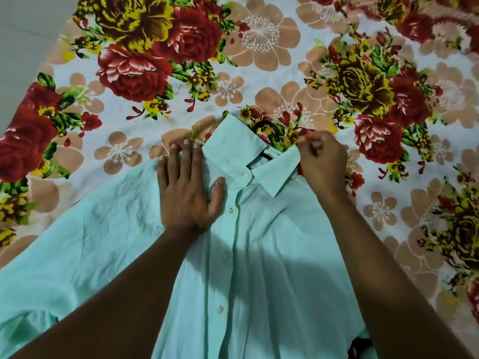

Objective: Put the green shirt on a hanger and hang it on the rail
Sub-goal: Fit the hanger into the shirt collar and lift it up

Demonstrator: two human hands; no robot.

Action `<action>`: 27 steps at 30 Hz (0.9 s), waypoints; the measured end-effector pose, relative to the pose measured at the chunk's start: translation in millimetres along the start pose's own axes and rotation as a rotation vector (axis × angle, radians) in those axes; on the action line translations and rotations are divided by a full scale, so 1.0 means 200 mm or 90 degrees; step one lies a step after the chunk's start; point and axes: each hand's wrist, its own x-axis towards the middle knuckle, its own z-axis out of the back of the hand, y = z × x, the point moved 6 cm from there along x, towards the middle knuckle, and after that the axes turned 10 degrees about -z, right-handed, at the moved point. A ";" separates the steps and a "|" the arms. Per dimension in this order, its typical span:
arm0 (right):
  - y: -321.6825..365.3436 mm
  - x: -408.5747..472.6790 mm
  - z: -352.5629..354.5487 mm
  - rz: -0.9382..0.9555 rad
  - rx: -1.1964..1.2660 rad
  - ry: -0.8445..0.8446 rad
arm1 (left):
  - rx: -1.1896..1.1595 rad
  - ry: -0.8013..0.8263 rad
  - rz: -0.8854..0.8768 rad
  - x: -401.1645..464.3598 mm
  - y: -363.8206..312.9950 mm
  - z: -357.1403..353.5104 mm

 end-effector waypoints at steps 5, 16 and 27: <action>-0.16 -0.21 -0.11 0.015 -0.194 0.107 | 0.007 -0.007 -0.010 0.00 -0.01 0.00; -0.12 -0.24 -0.12 0.021 -0.113 0.268 | -0.014 -0.065 -0.015 -0.02 -0.02 0.04; -0.07 -0.56 0.06 0.200 0.022 0.072 | -0.226 -0.298 -0.075 -0.26 -0.18 0.36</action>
